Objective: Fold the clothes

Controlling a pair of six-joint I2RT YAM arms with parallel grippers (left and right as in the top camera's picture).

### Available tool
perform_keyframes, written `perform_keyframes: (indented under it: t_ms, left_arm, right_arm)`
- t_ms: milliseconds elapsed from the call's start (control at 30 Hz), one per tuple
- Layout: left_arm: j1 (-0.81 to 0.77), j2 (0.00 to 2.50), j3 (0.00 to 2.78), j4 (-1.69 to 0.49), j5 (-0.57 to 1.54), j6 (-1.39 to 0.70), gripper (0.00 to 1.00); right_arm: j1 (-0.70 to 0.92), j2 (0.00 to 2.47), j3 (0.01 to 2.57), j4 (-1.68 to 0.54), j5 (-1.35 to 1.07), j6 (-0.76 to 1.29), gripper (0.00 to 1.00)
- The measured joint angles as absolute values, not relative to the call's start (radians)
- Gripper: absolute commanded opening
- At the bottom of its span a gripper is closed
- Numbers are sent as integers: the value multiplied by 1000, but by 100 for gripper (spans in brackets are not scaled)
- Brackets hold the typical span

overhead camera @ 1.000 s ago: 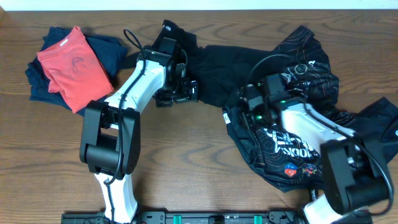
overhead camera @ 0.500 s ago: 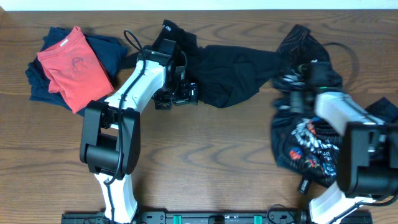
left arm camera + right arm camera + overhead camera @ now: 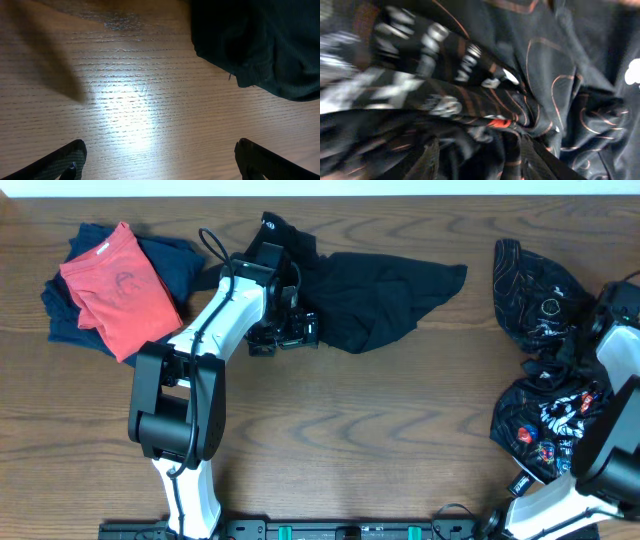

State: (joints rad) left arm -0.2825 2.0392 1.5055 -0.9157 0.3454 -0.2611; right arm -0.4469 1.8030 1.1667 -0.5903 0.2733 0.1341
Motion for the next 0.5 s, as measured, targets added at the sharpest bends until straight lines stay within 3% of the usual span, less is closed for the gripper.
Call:
perform_keyframes:
  t_ms: [167, 233, 300, 500]
  left_arm:
    - [-282, 2039, 1505, -916, 345, -261, 96]
    - [-282, 2039, 1505, -914, 345, -261, 96]
    - [-282, 2039, 1505, -913, 345, -261, 96]
    - [-282, 2039, 1505, -913, 345, -261, 96]
  right_arm:
    - [-385, 1640, 1189, -593, 75, 69, 49]
    - [-336, 1583, 1203, -606, -11, 28, 40]
    - [-281, 1559, 1214, -616, -68, 1, 39]
    - [-220, 1676, 1212, -585, -85, -34, 39]
